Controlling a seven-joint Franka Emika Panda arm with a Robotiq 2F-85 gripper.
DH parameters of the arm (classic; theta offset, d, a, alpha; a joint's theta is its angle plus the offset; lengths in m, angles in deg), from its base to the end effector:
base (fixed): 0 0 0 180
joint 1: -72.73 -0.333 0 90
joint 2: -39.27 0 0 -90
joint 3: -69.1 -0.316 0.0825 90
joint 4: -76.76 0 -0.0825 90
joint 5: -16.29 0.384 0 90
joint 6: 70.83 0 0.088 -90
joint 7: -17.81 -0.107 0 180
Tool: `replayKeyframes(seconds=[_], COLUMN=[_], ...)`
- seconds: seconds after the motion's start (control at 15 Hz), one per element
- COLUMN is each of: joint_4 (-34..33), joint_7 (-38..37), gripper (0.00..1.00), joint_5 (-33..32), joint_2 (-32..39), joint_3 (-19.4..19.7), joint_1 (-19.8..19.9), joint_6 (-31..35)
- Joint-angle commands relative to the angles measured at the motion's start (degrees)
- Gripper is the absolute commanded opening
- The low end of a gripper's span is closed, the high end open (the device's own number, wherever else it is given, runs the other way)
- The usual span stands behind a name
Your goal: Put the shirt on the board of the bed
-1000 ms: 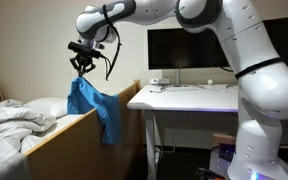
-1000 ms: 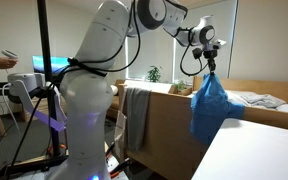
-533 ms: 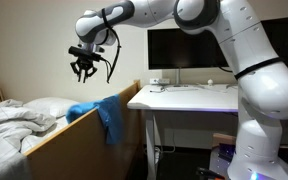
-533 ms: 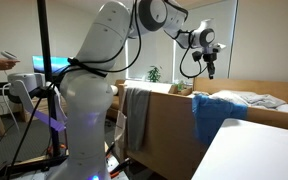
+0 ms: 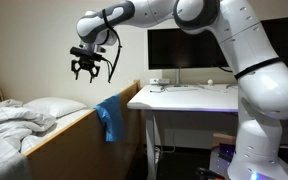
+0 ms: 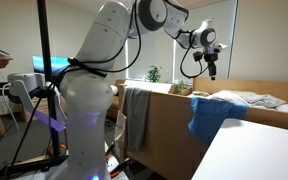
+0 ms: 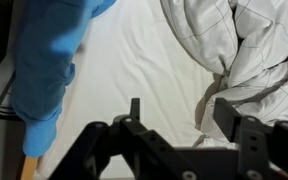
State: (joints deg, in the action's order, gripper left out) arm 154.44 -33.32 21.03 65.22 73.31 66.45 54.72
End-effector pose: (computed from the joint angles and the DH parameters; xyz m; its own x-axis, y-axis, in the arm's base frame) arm 0.7255 0.0401 0.5050 0.6008 -0.7747 0.1969 -0.7070 -0.6300 -0.3213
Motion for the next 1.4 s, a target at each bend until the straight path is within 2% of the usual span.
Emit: replayKeyframes(seconds=[0.0, 0.4, 0.67, 1.0, 1.33], joint_4=[3.39, 13.16, 21.8, 33.8, 41.45], joint_7=[-2.67, -10.43, -11.41, -8.4, -4.56], gripper=[1.0, 1.0, 1.0, 1.0, 1.0], joint_5=[-2.17, -13.9, -19.41, -20.95, -19.59], joint_2=[-3.42, -13.79, -22.63, -33.93, -41.73], joint_3=[0.92, 3.6, 2.68, 1.59, 1.04], joint_1=[-0.23, -1.92, 0.08, 4.33, 9.07], joint_6=[0.92, 1.51, -0.5, -2.66, -3.32])
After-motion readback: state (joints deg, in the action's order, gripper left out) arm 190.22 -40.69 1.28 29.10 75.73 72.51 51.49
